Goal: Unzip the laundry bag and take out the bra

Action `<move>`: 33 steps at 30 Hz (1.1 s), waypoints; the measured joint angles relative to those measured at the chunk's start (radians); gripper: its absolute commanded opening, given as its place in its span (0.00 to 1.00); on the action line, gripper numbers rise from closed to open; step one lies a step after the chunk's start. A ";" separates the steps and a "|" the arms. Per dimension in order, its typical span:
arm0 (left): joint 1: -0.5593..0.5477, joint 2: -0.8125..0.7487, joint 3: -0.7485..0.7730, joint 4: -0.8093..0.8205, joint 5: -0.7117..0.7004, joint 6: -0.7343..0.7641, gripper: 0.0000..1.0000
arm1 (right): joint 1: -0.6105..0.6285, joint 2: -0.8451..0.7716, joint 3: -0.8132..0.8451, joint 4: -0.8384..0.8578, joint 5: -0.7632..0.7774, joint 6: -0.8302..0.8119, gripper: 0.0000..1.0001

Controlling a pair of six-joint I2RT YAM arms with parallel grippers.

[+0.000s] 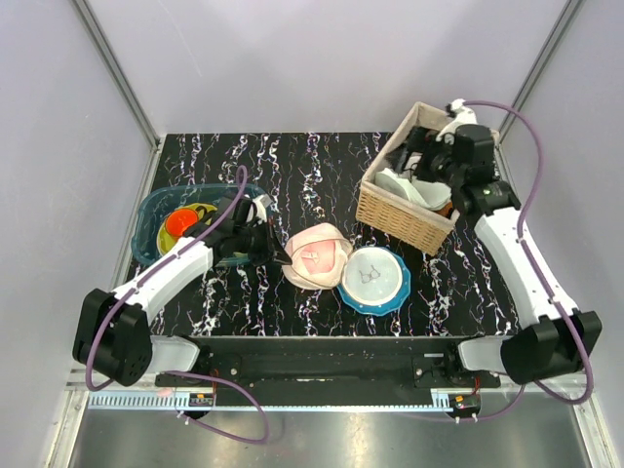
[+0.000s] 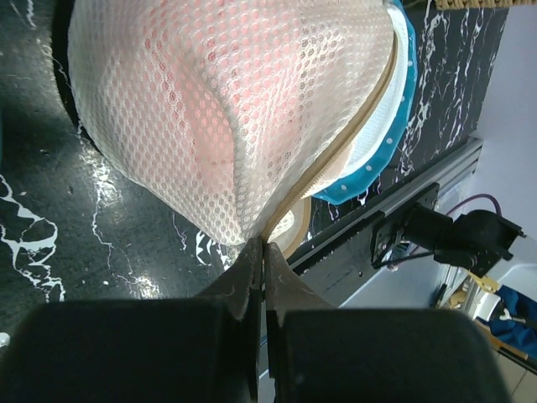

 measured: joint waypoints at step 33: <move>-0.001 0.019 0.009 0.004 -0.055 -0.026 0.00 | 0.658 0.488 -0.161 0.098 0.256 0.082 0.87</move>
